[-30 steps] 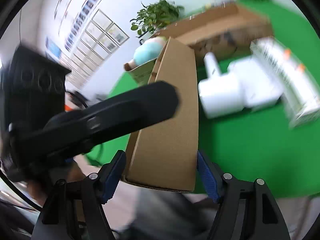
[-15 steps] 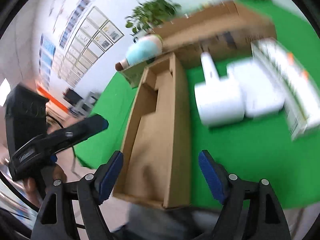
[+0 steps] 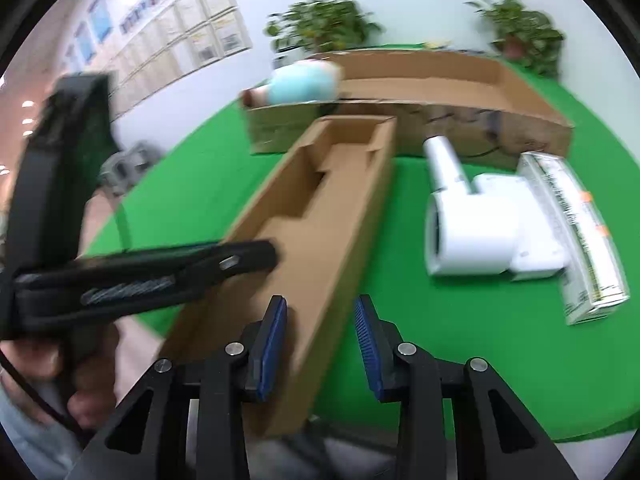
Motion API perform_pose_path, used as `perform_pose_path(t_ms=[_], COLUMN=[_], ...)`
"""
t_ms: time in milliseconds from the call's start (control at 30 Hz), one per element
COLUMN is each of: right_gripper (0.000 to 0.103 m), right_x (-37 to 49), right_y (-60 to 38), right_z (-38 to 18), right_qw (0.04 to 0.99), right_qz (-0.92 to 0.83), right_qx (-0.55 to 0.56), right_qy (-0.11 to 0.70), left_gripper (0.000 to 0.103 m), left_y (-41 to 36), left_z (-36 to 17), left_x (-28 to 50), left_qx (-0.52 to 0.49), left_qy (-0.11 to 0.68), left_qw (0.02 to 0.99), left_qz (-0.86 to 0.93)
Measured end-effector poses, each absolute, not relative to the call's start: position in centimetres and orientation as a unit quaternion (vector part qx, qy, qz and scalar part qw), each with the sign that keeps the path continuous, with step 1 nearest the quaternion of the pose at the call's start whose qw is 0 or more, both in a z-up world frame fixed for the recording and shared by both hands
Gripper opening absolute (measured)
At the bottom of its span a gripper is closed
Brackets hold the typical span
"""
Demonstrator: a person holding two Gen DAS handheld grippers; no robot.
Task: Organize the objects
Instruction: 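Lift the narrow cardboard box with the left gripper and turn it upright, then carry the narrow box with the left gripper over the large box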
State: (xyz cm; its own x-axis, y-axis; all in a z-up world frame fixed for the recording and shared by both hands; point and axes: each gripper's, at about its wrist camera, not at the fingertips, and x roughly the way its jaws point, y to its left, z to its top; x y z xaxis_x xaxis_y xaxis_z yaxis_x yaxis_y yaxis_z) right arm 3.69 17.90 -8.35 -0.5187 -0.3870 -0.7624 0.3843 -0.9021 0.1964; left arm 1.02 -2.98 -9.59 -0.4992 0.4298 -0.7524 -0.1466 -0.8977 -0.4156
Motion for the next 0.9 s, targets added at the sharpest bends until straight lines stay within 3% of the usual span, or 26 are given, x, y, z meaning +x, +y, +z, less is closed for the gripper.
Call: perform_pose_path(t_ms=[67, 233, 767, 900], right_gripper=[0.034, 0.019, 0.017, 0.010], right_x=[2.5, 1.1, 2.7, 2.7], right_y=[17.7, 16.7, 17.4, 17.8], right_z=[-8.4, -8.2, -8.3, -7.9], right_qw=[0.206, 0.206, 0.193, 0.178], right_qz=[-0.874, -0.875, -0.876, -0.885], right_qx=[0.439, 0.438, 0.442, 0.430], right_qy=[-0.006, -0.005, 0.003, 0.009], left_gripper=[0.031, 0.028, 0.020, 0.019], left_y=[-2.5, -1.8, -0.7, 0.0], left_z=[-9.3, -8.9, -8.4, -8.0], left_x=[0.8, 0.8, 2.2, 2.8], left_qx=[-0.470, -0.475, -0.491, -0.486], left_qy=[-0.136, -0.118, -0.107, -0.103], left_qw=[0.163, 0.149, 0.127, 0.132], left_qz=[0.857, 0.859, 0.855, 0.858])
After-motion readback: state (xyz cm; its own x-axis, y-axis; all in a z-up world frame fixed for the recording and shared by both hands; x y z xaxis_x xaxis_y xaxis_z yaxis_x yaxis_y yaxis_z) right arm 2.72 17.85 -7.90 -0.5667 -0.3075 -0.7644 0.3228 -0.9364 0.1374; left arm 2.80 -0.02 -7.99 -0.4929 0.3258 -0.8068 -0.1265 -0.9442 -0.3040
